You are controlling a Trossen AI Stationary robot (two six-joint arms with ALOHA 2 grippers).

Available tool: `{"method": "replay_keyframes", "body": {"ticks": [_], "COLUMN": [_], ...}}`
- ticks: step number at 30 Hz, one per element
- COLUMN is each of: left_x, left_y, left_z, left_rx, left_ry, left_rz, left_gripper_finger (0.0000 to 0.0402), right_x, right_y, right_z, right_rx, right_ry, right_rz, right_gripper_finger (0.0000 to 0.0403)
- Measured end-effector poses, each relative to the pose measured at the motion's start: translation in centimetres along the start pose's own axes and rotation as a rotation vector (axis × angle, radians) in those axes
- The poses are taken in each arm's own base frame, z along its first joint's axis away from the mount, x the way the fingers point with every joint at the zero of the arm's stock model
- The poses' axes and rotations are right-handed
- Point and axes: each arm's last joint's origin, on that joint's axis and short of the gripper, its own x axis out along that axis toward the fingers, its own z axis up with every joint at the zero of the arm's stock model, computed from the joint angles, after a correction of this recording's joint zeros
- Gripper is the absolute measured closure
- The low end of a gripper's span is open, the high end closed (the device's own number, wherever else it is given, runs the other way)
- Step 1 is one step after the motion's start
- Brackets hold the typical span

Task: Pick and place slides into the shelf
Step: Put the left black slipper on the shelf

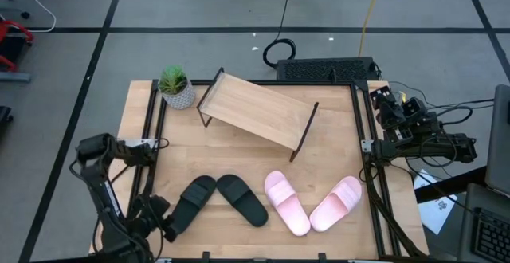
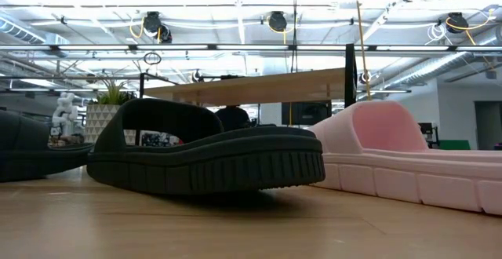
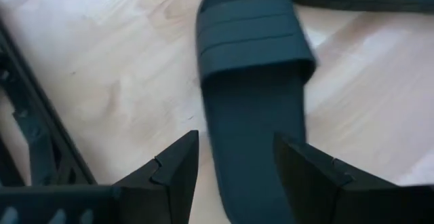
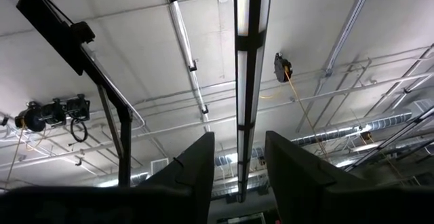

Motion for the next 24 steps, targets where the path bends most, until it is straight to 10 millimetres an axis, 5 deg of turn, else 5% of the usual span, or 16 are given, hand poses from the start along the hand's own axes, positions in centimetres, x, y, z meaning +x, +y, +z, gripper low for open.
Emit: {"method": "replay_keyframes", "body": {"ticks": [14, 24], "left_x": [0.9, 0.9], "left_y": [-1.5, -2.7], "left_z": [3.9, 3.1], "left_rx": [0.401, 0.510], "left_ry": [0.020, 0.113], "left_rz": [0.014, -0.103], "left_gripper_finger": [0.0211, 0.0211], "right_x": [0.0, 0.0], "right_y": [0.0, -0.1], "right_z": [-0.1, -0.2], "right_rx": [0.001, -0.010], "right_ry": [0.014, 0.024], "right_rz": [-0.007, -0.010], "right_gripper_finger": [0.0282, 0.0282]}}
